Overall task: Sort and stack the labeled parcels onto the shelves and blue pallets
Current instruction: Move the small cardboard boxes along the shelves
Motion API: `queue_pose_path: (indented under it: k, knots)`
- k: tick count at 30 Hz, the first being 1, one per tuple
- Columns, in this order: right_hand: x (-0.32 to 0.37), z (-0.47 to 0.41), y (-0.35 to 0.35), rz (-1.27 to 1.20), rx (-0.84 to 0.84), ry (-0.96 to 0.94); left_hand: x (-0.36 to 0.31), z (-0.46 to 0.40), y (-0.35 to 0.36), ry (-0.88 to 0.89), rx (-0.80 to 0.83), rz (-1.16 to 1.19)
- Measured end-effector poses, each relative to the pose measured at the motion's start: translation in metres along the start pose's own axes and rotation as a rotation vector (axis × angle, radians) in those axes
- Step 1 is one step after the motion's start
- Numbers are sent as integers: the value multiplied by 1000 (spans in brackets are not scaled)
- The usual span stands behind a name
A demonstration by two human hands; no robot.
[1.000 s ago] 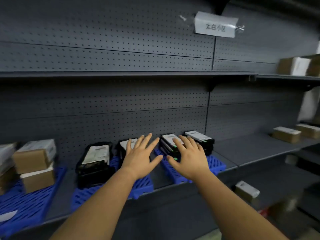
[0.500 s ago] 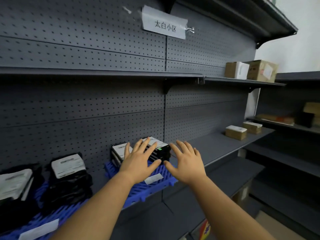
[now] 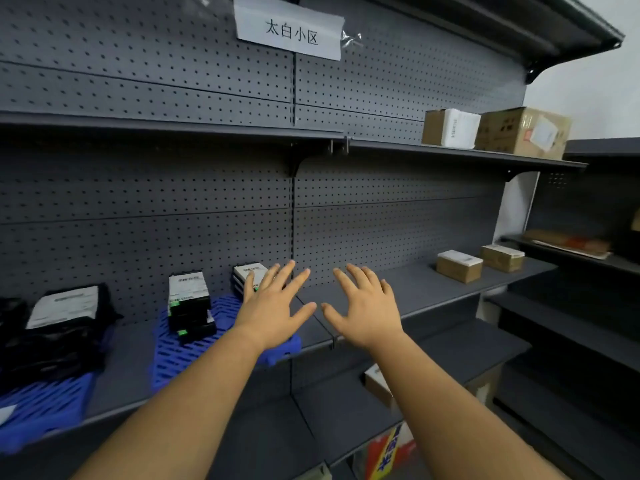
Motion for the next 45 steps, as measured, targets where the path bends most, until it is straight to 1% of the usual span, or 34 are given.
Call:
queue_pose_path:
  k: [8, 13, 17, 24, 27, 31, 38, 41, 45]
  knots:
    - [-86, -22, 27, -7, 22, 11, -50, -62, 42, 42, 12, -49]
    - [-127, -53, 54, -2, 19, 10, -65, -112, 82, 62, 15, -13]
    - [-164, -71, 74, 22, 49, 33, -81, -155, 109, 94, 13, 14]
    - [-242, -92, 92, 63, 66, 93, -115, -215, 148, 117, 50, 26]
    - [-272, -101, 96, 48, 43, 105, -132, -235, 162, 119, 46, 23]
    - [-318, -105, 103, 17, 25, 104, -168, -259, 177, 113, 51, 18]
    - [-419, -108, 110, -7, 5, 106, -248, -307, 203, 82, 37, 27]
    - [-463, -107, 118, -6, -12, 104, -281, -324, 234, 66, 61, 52]
    - [-517, -105, 137, -11, 27, 124, -317, -346, 278, 80, 126, 64]
Point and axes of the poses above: each hand's wrist, its own z-axis away from the middle knuckle, its own y-axis out of the palm, x = y × z, the point moved 2 cm from there along -z, towards the middle knuckle, and after that the axes turned 10 degrees about z, right-handed, at the moved point
